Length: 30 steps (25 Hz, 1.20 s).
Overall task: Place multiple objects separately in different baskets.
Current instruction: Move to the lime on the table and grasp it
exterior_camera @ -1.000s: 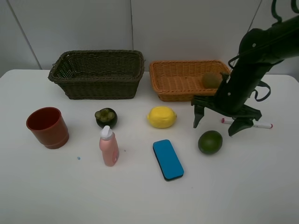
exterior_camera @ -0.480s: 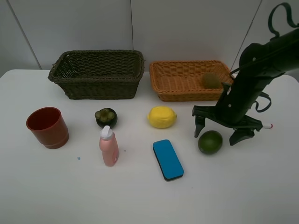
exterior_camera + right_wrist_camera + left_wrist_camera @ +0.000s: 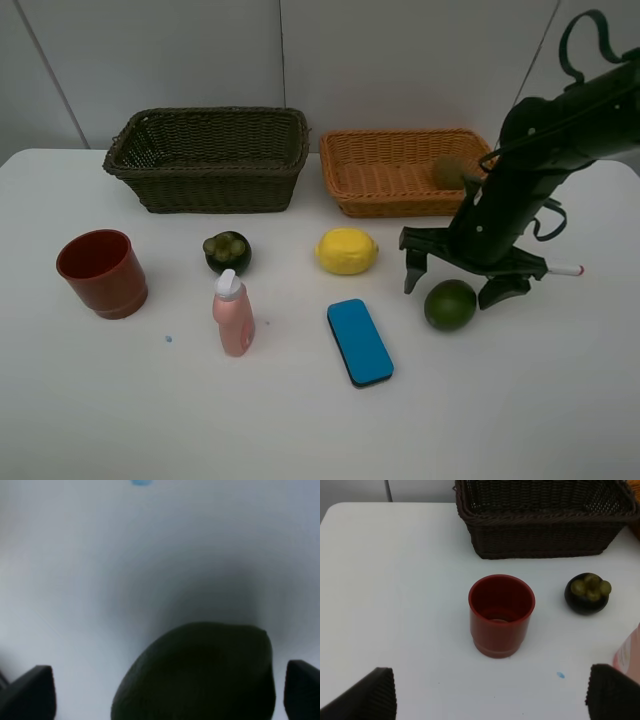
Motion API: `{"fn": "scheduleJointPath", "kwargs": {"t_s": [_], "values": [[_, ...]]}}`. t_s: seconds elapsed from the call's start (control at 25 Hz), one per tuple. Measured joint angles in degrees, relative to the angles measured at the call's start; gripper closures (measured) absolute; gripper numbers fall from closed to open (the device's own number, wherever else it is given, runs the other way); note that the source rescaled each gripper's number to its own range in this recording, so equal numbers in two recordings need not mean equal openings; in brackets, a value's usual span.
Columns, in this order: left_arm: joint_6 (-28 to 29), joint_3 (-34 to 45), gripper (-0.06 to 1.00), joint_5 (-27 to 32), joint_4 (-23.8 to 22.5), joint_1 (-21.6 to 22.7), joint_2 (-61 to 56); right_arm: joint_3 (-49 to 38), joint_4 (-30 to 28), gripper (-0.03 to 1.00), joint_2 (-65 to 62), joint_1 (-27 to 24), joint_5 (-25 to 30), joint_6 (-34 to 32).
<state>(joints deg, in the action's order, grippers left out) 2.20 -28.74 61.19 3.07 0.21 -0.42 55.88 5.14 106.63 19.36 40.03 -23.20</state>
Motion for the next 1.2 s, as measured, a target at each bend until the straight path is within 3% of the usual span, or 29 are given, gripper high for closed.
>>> {"fn": "scheduleJointPath", "kwargs": {"t_s": [0.6,0.72,0.84,1.2], "values": [[0.00,0.00,-0.03,0.00,0.00,0.00,0.00,0.00,0.02,0.00,3.15,0.00,-0.05,-0.10],[0.00,0.00,-0.03,0.00,0.00,0.00,0.00,0.00,0.02,0.08,3.15,0.00,-0.05,-0.15],[0.00,0.00,-0.03,0.00,0.00,0.00,0.00,0.00,-0.14,0.32,3.15,0.00,-0.05,-0.23],[0.00,0.00,-0.03,0.00,0.00,0.00,0.00,0.00,-0.62,0.32,3.15,0.00,0.05,-0.23]]}}
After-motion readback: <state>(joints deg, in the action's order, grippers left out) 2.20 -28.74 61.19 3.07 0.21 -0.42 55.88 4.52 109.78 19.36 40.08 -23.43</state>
